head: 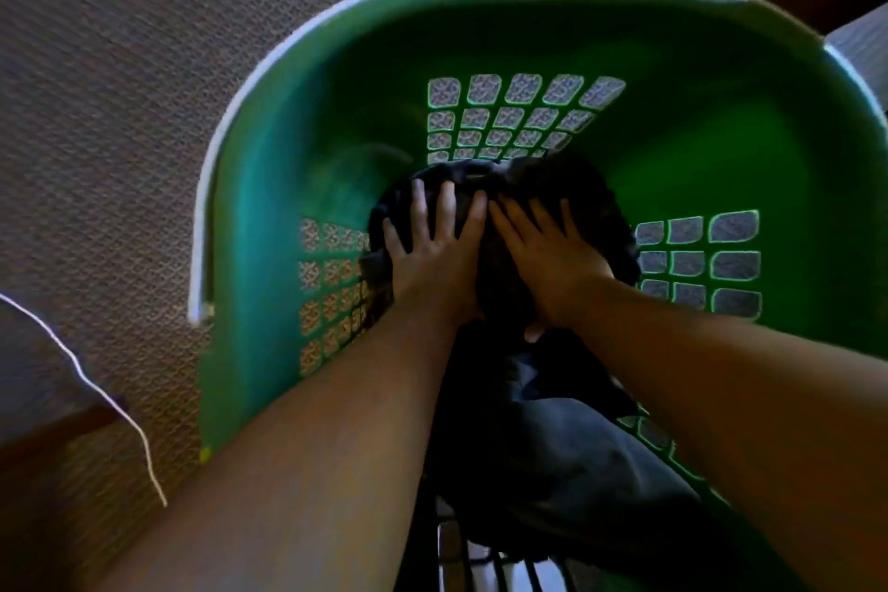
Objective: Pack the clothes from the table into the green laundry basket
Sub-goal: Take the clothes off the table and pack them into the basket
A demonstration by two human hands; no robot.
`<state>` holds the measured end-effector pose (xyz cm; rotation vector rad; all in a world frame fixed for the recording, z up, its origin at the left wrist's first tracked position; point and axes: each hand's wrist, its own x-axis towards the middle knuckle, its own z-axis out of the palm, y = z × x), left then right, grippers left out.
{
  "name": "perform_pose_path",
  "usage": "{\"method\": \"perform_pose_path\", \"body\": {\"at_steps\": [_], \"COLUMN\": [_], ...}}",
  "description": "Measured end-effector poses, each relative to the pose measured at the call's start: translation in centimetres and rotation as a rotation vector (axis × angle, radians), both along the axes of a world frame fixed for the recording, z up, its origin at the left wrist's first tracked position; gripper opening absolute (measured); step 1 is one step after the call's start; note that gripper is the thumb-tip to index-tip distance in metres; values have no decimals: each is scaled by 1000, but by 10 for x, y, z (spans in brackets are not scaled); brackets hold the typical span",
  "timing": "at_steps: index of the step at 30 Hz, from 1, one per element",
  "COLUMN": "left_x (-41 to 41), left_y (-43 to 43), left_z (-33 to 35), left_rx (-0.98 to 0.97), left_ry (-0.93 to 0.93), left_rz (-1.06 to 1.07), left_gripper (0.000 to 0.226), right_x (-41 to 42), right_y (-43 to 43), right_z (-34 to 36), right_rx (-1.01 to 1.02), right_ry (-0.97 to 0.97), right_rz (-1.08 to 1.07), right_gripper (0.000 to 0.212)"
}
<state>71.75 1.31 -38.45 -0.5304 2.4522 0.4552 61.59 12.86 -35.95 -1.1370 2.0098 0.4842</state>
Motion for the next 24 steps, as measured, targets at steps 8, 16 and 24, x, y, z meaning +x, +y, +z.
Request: {"method": "perform_pose_path", "body": {"at_steps": [8, 16, 24], "left_x": [-11, -5, 64], "left_y": [-6, -16, 17], "left_z": [-13, 36, 98], "left_rx": [39, 124, 329], "left_ry": [-57, -102, -275], "left_rz": [4, -17, -105], "left_gripper": [132, 141, 157], "right_x": [-8, 25, 100], "right_y": [-4, 9, 78], "right_z": [-9, 59, 114], "right_rx": [-32, -73, 168], "right_ry": [-44, 119, -210], "right_rz": [-47, -68, -373], "right_gripper": [169, 136, 172]}}
